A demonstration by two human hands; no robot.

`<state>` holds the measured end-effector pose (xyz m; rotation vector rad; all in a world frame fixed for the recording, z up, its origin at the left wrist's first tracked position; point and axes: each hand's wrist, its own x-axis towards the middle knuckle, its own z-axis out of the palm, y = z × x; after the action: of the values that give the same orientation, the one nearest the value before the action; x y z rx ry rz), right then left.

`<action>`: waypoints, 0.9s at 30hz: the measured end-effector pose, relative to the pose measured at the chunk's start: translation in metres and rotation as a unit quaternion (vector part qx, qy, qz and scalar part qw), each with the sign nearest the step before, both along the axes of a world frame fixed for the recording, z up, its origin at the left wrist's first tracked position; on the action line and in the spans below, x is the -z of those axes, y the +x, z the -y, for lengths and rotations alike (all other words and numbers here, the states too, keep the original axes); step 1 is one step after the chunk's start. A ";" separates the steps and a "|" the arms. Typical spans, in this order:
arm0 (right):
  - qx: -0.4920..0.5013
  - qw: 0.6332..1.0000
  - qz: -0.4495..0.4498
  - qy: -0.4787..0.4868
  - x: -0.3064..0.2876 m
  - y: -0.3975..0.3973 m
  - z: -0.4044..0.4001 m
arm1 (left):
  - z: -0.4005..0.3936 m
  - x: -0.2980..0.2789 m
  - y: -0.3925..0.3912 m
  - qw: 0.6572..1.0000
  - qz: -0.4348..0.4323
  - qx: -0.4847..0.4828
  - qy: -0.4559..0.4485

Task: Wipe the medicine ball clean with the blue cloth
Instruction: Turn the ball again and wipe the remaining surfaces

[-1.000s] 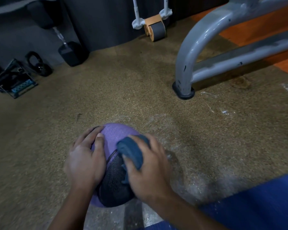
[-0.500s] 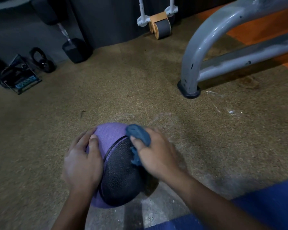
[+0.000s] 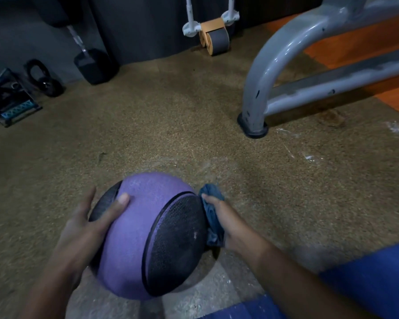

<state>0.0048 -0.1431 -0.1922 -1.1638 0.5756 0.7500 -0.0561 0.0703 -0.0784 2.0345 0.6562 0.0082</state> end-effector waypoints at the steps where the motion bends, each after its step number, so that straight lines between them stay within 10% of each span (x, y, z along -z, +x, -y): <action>1: -0.003 1.000 -0.017 0.016 0.005 -0.009 -0.001 | -0.002 0.005 -0.002 1.000 0.001 -0.006 0.000; 11: 0.087 0.996 0.014 0.003 0.006 -0.034 0.014 | 0.017 0.009 0.004 0.999 -0.017 0.029 0.018; 18: 0.018 0.968 0.174 -0.178 -0.024 -0.020 0.065 | 0.048 0.028 -0.008 0.992 0.005 -0.015 -0.122; 23: -0.048 0.961 0.219 -0.160 -0.047 0.011 0.060 | 0.081 0.013 -0.012 0.968 0.132 0.080 0.198; 27: -0.016 0.955 0.262 -0.135 -0.044 0.010 0.053 | 0.096 0.014 -0.002 0.950 0.120 0.109 0.267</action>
<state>0.0151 -0.1961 -0.1487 -1.5599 0.2143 0.3661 -0.0577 -0.0253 -0.0924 2.5636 0.2864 0.3313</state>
